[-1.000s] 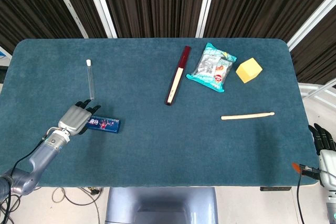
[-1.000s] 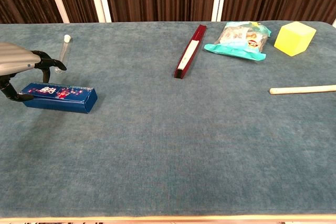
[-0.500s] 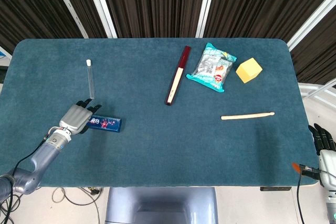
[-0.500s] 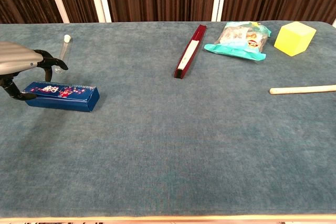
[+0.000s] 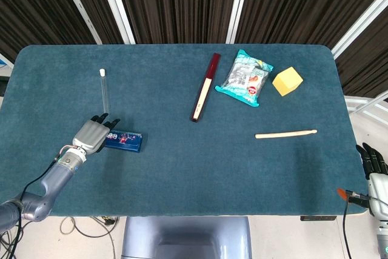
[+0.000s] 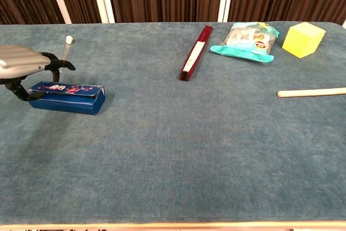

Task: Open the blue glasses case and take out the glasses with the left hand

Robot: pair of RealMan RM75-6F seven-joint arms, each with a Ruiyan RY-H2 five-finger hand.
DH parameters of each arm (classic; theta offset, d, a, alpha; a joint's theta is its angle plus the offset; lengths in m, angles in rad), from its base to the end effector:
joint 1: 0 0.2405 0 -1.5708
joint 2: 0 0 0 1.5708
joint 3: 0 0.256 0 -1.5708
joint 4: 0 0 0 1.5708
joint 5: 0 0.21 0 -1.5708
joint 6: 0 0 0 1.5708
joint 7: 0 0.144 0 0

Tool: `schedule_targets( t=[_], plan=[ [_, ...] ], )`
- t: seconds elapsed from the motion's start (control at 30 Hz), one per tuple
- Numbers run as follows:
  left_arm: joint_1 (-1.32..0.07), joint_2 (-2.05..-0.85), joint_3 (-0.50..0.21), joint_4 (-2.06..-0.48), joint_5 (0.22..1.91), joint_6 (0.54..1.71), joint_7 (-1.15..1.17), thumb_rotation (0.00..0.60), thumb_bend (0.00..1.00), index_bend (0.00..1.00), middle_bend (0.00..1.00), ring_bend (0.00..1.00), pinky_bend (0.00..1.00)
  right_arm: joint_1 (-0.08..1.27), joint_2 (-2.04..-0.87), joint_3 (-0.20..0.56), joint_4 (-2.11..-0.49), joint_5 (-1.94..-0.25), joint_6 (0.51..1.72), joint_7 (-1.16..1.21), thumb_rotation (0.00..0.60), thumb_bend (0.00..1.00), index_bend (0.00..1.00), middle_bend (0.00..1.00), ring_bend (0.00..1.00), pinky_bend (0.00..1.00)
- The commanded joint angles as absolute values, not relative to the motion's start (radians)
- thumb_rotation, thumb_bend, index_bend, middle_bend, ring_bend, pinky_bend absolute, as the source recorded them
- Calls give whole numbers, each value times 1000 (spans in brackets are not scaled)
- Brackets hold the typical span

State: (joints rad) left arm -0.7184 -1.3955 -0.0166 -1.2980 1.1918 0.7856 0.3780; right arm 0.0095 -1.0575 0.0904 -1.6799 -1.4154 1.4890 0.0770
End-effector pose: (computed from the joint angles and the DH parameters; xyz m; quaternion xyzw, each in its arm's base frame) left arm -0.2514 0.3518 0.0220 -0.8207 -0.2880 -0.1809 0.4591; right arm -0.3224 -0.1644 0.1830 0.5274 -0.4361 0.3933 0.6140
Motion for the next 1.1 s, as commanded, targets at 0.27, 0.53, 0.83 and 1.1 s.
schedule_targets(
  t=[0.27,0.53,0.83,1.1],
  plan=[
    [-722,-1445,-48,-1249,1130,818,442,600,659,18,245,45,163,10,-1058,90,-1680,-1415,1488,76,600,177,0,0,0,194],
    [-763,-1540,-114,-1155,1002,826,544,600,626,11,234,40,157,9,-1058,90,-1681,-1415,1489,76,600,178,0,0,0,194],
    [-767,-1590,-168,-1130,925,914,599,600,517,23,220,35,156,7,-1053,91,-1682,-1413,1491,83,600,178,0,0,0,194],
    [-667,-1409,-118,-1429,1059,1014,480,600,344,23,183,36,173,6,-1052,90,-1680,-1420,1496,86,600,178,0,0,0,194]
  ],
)
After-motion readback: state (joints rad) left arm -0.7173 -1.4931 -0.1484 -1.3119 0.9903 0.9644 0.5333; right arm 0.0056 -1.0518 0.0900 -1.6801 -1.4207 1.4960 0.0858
